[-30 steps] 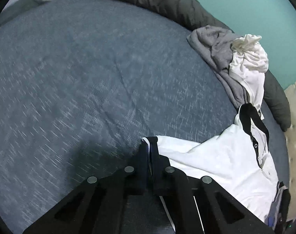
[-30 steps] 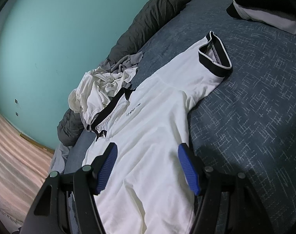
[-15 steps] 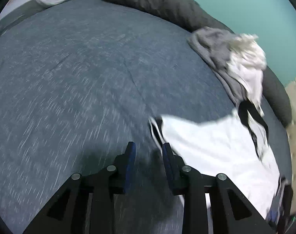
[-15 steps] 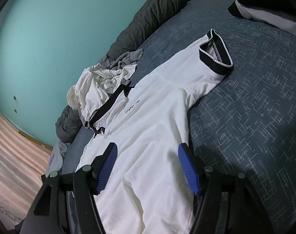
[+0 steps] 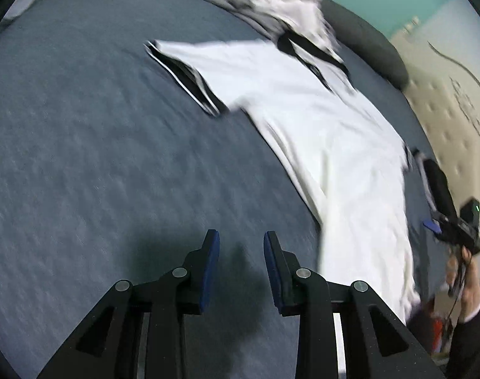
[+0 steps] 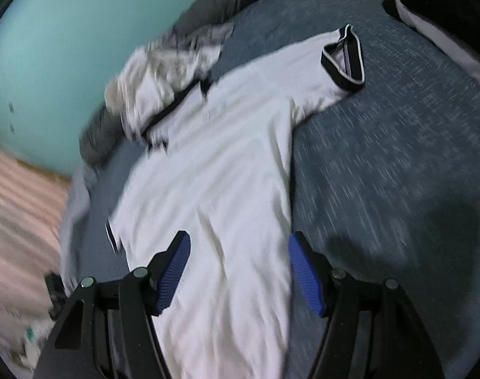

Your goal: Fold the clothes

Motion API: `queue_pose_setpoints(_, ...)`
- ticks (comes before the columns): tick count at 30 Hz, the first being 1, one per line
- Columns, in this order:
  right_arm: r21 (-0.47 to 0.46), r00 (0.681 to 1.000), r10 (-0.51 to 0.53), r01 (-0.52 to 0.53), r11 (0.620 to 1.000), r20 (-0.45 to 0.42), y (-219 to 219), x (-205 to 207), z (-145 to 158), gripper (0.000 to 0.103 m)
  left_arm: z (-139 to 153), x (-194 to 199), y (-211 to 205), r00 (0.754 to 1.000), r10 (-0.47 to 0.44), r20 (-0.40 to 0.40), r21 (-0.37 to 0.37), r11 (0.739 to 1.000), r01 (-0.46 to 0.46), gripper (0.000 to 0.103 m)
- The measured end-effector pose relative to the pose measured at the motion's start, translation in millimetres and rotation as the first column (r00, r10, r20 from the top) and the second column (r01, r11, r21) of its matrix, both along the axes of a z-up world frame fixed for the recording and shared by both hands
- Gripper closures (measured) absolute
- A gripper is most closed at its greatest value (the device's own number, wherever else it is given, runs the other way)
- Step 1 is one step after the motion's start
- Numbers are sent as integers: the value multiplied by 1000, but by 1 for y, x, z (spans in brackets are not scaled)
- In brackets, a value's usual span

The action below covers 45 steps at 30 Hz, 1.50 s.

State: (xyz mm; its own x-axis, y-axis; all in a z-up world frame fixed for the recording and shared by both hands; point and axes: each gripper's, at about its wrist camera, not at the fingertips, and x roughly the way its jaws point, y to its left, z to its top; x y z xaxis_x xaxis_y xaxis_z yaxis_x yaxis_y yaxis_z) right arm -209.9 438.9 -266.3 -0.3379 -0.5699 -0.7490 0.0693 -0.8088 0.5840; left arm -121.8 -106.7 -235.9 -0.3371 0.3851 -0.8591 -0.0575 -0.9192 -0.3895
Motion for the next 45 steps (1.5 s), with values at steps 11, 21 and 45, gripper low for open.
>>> queue_pose_setpoints(11, 91, 960, 242, -256, 962, 140, -17, 103, -2, 37, 4, 68, 38, 992, -120, 29, -5, 993, 120, 69)
queue_pose_setpoints(21, 138, 943, 298, -318, 938, 144, -41, 126, -15, 63, 29, 93, 38, 992, -127, -11, -2, 992, 127, 59)
queue_pose_setpoints(45, 286, 915, 394, -403, 869, 90, -62, 146, -1, 42, 35, 103, 51, 995, -102, -9, 14, 995, 103, 59)
